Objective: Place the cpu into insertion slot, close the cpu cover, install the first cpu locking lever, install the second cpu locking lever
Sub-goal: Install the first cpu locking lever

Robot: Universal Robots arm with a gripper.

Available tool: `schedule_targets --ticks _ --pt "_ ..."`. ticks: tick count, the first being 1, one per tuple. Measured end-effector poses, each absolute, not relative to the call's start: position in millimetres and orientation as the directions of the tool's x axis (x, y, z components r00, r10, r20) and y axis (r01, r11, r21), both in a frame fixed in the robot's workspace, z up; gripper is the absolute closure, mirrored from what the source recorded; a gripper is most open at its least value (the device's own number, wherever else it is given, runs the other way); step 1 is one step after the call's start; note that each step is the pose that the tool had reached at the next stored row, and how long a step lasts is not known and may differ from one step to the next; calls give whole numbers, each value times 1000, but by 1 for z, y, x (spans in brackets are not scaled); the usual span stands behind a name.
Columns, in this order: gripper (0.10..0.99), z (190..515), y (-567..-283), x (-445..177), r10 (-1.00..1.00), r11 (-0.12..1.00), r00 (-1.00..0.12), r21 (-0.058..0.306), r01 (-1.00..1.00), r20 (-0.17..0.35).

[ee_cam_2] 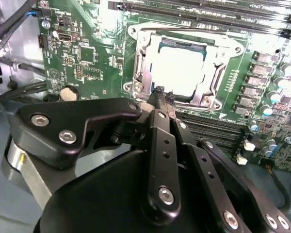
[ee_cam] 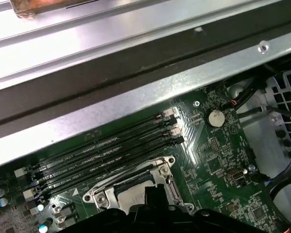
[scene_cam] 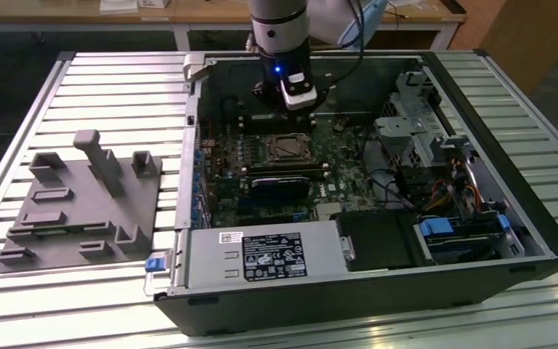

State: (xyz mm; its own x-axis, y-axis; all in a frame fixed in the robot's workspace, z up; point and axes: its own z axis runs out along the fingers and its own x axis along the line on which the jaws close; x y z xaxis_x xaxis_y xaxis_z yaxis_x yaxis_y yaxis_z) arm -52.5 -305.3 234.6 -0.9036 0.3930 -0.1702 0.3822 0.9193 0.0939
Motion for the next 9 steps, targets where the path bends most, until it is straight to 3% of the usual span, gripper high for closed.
schedule_targets --ticks 3,9 --pt "980 234 -305 -52 393 919 -904 93 382 -167" --pt "980 234 -310 -45 393 919 -917 48 390 -63"
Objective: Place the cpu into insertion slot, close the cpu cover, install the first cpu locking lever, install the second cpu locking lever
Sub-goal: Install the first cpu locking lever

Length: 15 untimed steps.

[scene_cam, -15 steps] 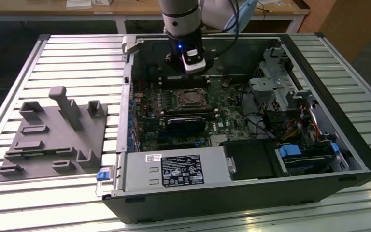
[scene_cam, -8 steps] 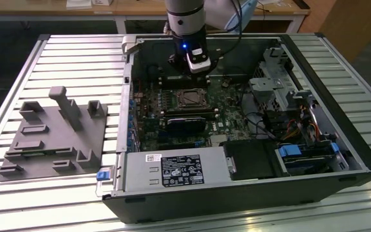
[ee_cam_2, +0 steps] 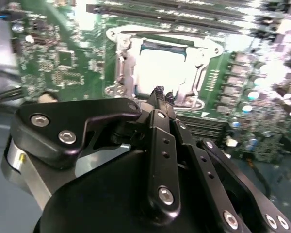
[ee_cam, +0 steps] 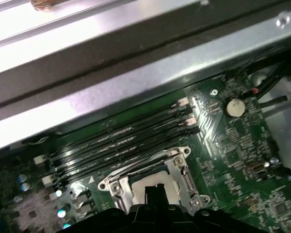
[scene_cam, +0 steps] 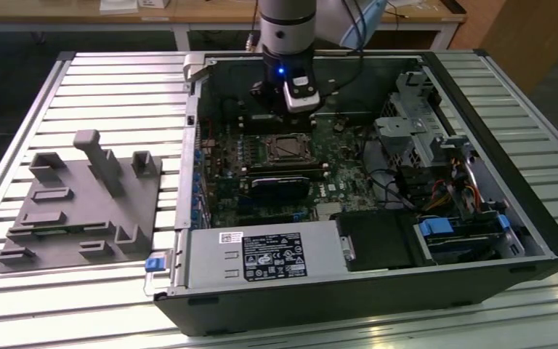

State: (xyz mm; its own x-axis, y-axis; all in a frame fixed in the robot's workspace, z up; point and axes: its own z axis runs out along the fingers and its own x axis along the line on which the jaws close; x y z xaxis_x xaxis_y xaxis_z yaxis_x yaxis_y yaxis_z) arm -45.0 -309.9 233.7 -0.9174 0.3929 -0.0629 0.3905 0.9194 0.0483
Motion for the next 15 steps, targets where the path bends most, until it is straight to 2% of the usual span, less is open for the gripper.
schedule_targets --ticks 6,15 --pt "980 233 -319 -41 393 919 -920 20 393 5" --pt "980 232 -323 -34 390 921 -921 10 390 8"
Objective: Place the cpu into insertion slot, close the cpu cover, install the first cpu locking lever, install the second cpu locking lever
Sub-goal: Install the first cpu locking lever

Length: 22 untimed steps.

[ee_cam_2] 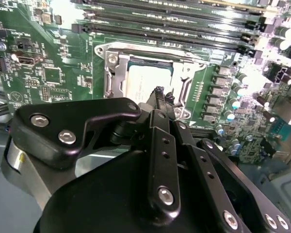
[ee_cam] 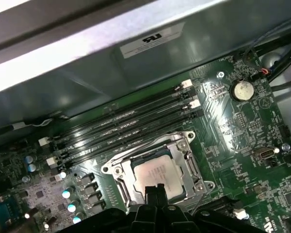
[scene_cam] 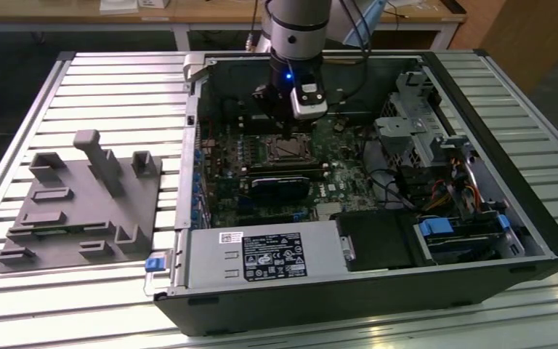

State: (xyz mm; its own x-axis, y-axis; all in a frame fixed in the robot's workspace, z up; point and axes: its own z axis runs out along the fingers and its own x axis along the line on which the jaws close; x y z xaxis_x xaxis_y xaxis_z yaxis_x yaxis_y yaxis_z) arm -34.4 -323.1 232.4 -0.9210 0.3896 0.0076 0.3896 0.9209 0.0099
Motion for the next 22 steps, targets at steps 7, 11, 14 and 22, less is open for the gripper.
schedule_targets --ticks 7,11,14,22 --pt "980 232 -323 -33 329 944 -944 -9 329 6" --pt "980 232 -323 -33 271 963 -963 -9 271 5" --pt "980 232 -324 -33 247 969 -969 -8 247 0" --pt "980 239 -324 -34 237 971 -971 -6 237 -7"
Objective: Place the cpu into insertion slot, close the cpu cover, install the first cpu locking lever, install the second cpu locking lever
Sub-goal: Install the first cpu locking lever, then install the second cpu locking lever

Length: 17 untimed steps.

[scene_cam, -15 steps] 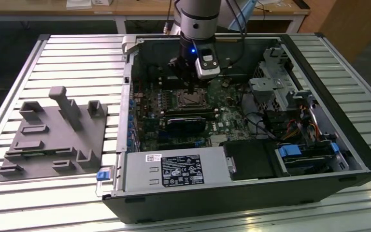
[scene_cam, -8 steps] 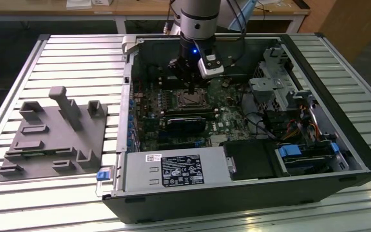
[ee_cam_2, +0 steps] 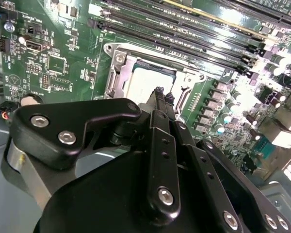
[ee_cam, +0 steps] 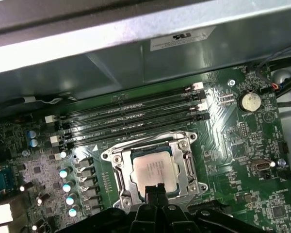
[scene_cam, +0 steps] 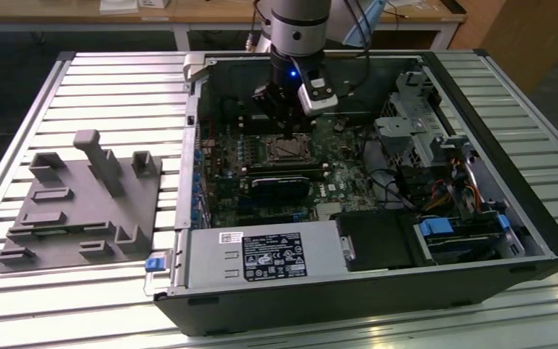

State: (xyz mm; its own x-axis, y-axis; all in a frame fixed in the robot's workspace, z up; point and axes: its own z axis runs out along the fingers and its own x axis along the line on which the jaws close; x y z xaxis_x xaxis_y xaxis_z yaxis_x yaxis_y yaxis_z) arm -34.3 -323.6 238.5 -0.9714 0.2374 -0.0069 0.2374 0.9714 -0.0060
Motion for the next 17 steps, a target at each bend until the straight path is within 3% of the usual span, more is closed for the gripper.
schedule_targets --ticks 17 --pt "980 239 -325 -34 237 971 -971 -6 237 -8"
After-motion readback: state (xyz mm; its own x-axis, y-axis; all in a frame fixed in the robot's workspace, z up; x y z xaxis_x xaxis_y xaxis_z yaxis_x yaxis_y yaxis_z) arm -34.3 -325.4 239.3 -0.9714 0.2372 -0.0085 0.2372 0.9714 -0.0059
